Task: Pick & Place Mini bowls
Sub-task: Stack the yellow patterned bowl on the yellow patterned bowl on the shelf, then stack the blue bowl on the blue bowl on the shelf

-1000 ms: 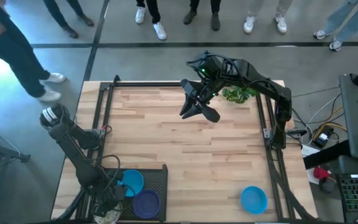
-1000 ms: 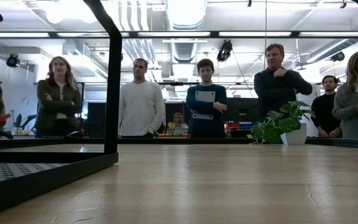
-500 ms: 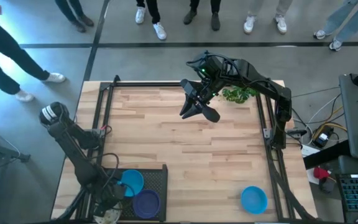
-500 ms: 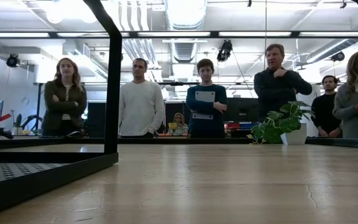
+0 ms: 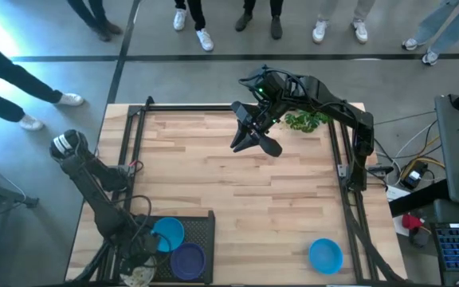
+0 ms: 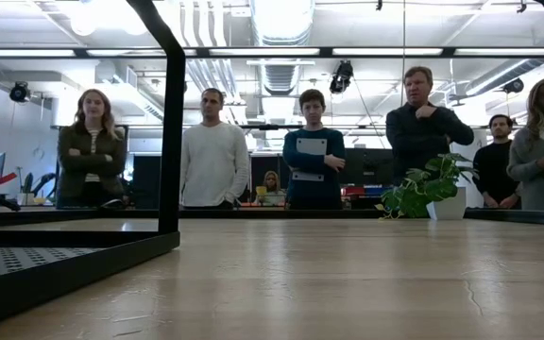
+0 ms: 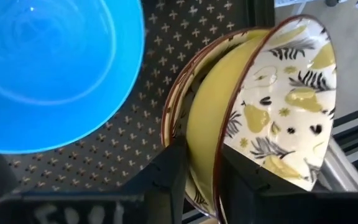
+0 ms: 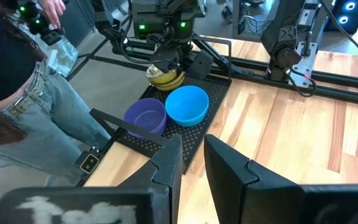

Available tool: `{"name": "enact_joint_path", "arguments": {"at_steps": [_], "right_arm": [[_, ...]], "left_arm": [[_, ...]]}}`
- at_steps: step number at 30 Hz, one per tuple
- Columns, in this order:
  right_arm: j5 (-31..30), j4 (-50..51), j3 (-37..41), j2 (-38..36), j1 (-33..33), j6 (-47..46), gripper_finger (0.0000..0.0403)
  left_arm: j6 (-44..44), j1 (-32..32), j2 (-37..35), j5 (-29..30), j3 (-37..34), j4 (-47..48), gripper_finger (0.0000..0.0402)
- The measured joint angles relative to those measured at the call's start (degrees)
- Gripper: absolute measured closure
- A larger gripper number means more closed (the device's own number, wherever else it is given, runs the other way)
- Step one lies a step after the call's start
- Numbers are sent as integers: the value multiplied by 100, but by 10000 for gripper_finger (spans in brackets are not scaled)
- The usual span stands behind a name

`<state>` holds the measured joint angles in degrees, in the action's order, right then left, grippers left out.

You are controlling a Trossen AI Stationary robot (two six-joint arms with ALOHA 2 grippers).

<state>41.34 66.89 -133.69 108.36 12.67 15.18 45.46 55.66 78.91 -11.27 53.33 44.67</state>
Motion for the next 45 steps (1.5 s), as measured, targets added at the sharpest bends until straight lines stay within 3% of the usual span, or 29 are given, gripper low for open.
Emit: {"name": "enact_joint_path", "arguments": {"at_steps": [32,41,45], "right_arm": [[-1,-23,-1,9,-1,71,329],[-1,-24,-1,11,-1,133,335],[0,-22,-1,11,6,103,339]], "left_arm": [[109,-6,-197,24,135,312,313],[315,-17,-490,104,468,1323,313],[575,-17,-684,544,603,1740,313]]}}
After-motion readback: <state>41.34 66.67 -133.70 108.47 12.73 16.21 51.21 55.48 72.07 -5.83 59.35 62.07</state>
